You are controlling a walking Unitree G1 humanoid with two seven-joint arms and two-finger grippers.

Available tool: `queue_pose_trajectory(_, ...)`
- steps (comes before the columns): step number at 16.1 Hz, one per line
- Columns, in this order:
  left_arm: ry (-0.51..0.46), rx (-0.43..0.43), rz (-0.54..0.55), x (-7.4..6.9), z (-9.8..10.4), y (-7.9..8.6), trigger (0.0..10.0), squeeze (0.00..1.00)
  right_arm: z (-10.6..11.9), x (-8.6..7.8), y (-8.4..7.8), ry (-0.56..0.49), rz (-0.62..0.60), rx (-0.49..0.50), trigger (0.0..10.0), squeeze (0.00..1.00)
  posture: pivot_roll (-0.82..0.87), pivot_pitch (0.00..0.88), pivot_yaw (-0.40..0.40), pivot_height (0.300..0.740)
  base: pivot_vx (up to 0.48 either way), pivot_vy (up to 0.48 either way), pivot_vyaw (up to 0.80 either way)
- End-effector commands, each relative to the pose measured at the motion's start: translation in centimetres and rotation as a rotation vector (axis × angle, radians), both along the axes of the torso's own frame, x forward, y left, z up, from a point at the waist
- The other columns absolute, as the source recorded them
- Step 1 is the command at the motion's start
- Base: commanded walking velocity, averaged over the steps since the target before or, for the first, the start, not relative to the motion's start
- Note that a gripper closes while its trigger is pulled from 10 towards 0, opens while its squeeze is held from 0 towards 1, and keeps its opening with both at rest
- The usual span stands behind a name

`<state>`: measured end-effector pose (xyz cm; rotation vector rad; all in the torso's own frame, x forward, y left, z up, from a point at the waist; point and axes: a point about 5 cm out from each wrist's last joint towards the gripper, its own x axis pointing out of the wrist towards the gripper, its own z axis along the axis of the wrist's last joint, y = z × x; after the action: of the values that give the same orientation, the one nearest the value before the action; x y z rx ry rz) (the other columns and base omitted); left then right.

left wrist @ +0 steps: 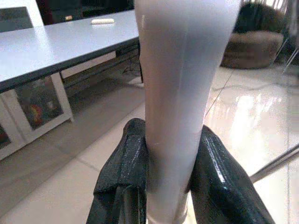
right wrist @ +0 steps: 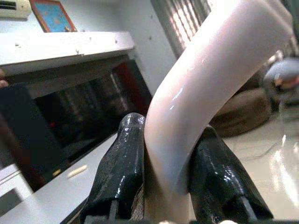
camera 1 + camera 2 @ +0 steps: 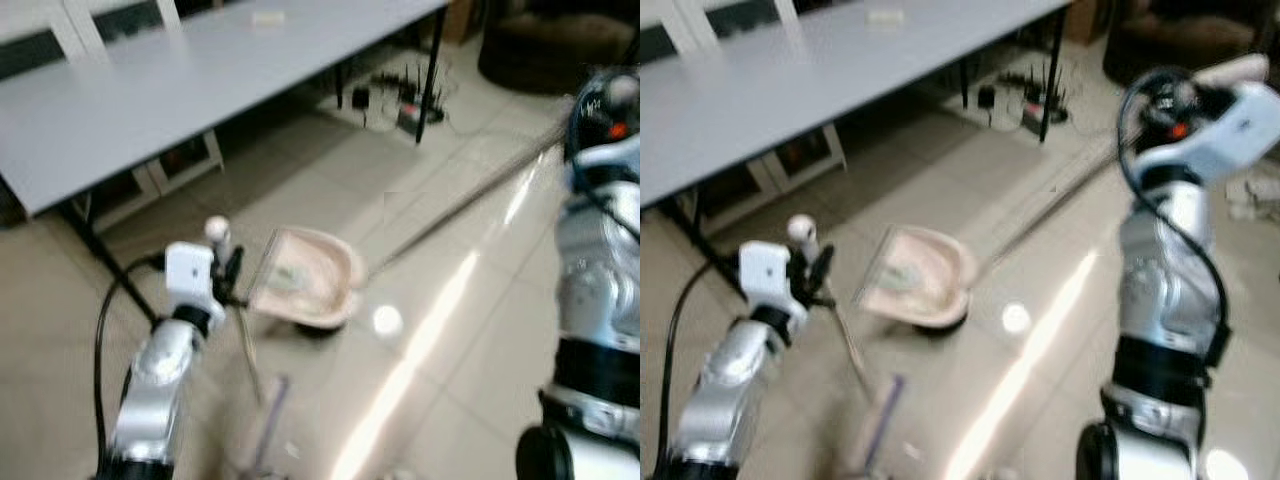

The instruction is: Sweep floor

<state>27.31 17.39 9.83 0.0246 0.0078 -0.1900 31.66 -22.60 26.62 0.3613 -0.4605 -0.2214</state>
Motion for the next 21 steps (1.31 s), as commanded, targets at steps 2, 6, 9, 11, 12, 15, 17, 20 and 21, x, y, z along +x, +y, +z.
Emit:
queue_pose_trajectory(2,-0.032,0.029,0.027,-0.05,0.63,0.96,10.0,0.0,0.94,0.14,1.17,-0.057,0.047,0.008,10.0,0.0,0.0,0.073,0.026,0.74,0.337,0.0,0.0)
queue_pose_trajectory(6,-0.036,0.046,0.027,0.25,0.79,1.26,10.0,0.0,1.26,0.46,1.41,-0.064,0.063,0.002,10.0,0.0,-0.01,0.082,0.027,0.74,0.336,0.0,0.0)
queue_pose_trajectory(9,-0.039,0.045,0.031,0.32,0.9,1.35,10.0,0.0,1.35,0.49,1.4,-0.064,0.063,0.0,10.0,0.0,-0.01,0.089,0.028,0.74,0.337,0.0,0.0)
queue_pose_trajectory(11,-0.039,0.045,0.031,0.32,0.9,1.35,10.0,0.0,1.35,0.49,1.4,-0.064,0.063,0.0,10.0,0.0,-0.01,0.089,0.028,0.74,0.337,0.0,0.0)
queue_pose_trajectory(12,-0.039,0.045,0.031,0.32,0.9,1.35,10.0,0.0,1.35,0.49,1.4,-0.064,0.063,0.0,10.0,0.0,-0.01,0.089,0.028,0.74,0.337,0.0,0.0)
queue_pose_trajectory(15,-0.039,0.045,0.031,0.32,0.9,1.35,10.0,0.0,1.35,0.49,1.4,-0.064,0.063,0.0,10.0,0.0,-0.01,0.089,0.028,0.74,0.337,0.0,0.0)
queue_pose_trajectory(17,-0.039,0.045,0.031,0.32,0.9,1.35,10.0,0.0,1.35,0.49,1.4,-0.064,0.063,0.0,10.0,0.0,-0.01,0.089,0.028,0.74,0.337,0.0,0.0)
queue_pose_trajectory(20,-0.039,0.045,0.031,0.32,0.9,1.35,10.0,0.0,1.35,0.49,1.4,-0.064,0.063,0.0,10.0,0.0,-0.01,0.089,0.028,0.74,0.337,0.0,0.0)
queue_pose_trajectory(21,-0.039,0.045,0.031,0.32,0.9,1.35,10.0,0.0,1.35,0.49,1.4,-0.064,0.063,0.0,10.0,0.0,-0.01,0.089,0.028,0.74,0.337,0.0,0.0)
